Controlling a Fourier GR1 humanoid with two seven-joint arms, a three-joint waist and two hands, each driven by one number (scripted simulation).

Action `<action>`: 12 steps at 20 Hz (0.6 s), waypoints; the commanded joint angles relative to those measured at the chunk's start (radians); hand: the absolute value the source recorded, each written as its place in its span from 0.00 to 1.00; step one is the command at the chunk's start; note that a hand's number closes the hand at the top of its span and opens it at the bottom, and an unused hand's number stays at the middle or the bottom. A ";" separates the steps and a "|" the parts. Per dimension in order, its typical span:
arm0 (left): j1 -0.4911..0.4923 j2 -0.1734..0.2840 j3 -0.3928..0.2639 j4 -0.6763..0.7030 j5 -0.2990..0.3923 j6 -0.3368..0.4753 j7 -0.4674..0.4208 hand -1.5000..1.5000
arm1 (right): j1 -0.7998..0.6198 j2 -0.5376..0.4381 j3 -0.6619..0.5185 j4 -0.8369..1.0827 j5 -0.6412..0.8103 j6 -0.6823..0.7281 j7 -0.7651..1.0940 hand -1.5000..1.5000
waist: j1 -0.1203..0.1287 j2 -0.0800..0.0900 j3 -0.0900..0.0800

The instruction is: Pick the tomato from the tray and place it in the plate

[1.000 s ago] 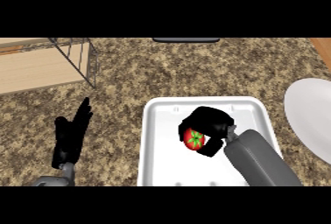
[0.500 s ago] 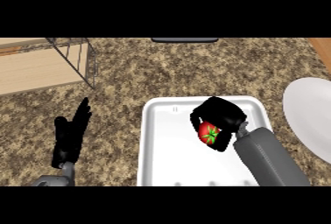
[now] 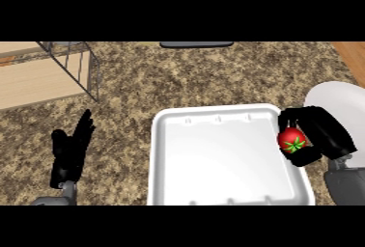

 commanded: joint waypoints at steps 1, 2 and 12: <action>0.032 0.016 0.004 -0.016 0.013 -0.038 -0.017 0.50 | 0.092 -0.035 -0.118 -0.179 -0.076 -0.012 0.016 1.00 | 0.019 0.003 0.000; 0.043 -0.025 -0.034 -0.026 -0.025 0.008 -0.026 0.50 | 0.079 -0.015 -0.148 -0.230 -0.100 -0.015 0.057 1.00 | 0.013 0.001 0.000; -0.035 -0.004 0.017 0.016 -0.009 -0.025 0.001 0.50 | 0.112 -0.053 -0.426 -0.403 -0.204 -0.005 0.228 1.00 | 0.031 0.007 0.000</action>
